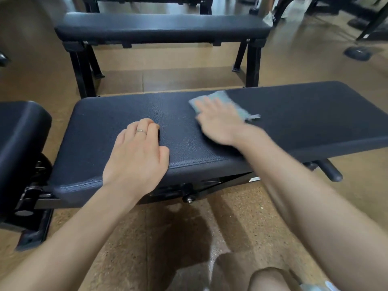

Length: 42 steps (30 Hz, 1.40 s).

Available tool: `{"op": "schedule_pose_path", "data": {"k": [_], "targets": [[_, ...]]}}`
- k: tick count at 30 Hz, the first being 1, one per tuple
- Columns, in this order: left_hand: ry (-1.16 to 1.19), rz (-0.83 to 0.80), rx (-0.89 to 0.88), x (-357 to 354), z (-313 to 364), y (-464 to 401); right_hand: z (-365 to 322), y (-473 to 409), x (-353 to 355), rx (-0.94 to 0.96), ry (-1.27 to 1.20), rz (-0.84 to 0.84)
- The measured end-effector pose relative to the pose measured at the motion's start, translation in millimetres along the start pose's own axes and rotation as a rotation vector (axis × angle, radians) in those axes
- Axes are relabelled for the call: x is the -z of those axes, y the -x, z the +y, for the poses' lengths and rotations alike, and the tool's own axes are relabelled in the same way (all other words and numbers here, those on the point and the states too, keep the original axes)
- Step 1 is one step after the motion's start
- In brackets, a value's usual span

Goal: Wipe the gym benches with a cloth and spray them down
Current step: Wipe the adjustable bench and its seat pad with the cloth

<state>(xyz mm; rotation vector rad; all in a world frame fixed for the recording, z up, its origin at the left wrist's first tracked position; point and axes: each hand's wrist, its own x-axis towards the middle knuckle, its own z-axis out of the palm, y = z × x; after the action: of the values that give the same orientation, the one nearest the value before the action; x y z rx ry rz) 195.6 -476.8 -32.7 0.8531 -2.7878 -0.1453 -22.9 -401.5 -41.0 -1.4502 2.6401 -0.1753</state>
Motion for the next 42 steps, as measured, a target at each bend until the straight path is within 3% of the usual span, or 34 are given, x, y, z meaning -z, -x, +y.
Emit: {"op": "schedule_pose_path", "data": {"k": [3,6,9,12,17,21,24,26,27,31,36,39,42], "targets": [[0.007,0.001,-0.014,1,-1,3,-49,18,-7,0.124,-0.049,-0.075],[0.014,-0.001,-0.023,1,-4,4,-7,21,3,0.226,-0.012,-0.080],[-0.001,0.009,-0.018,1,-2,3,62,36,14,0.048,0.043,-0.006],[-0.018,0.013,0.003,0,1,2,64,54,10,-0.189,0.030,-0.048],[0.001,0.001,-0.018,3,-1,4,-41,73,-8,0.080,-0.044,-0.024],[0.026,0.002,-0.032,5,-6,5,-12,78,4,0.203,-0.039,-0.036],[0.028,0.001,-0.024,5,-3,5,53,73,16,0.024,-0.009,0.081],[0.026,0.009,-0.013,3,0,5,72,71,16,-0.184,-0.011,0.016],[0.028,0.008,-0.004,3,2,5,67,70,14,-0.192,0.013,-0.031],[0.039,0.013,0.005,0,2,2,-11,48,1,0.187,0.039,-0.022],[0.033,0.009,0.014,-1,-2,-1,-53,-32,5,0.274,0.004,-0.097],[0.030,0.010,0.013,1,-3,-2,-13,-64,11,0.159,0.033,-0.019],[0.023,0.010,0.020,1,-2,-1,73,-65,28,-0.069,0.066,0.058]]}}
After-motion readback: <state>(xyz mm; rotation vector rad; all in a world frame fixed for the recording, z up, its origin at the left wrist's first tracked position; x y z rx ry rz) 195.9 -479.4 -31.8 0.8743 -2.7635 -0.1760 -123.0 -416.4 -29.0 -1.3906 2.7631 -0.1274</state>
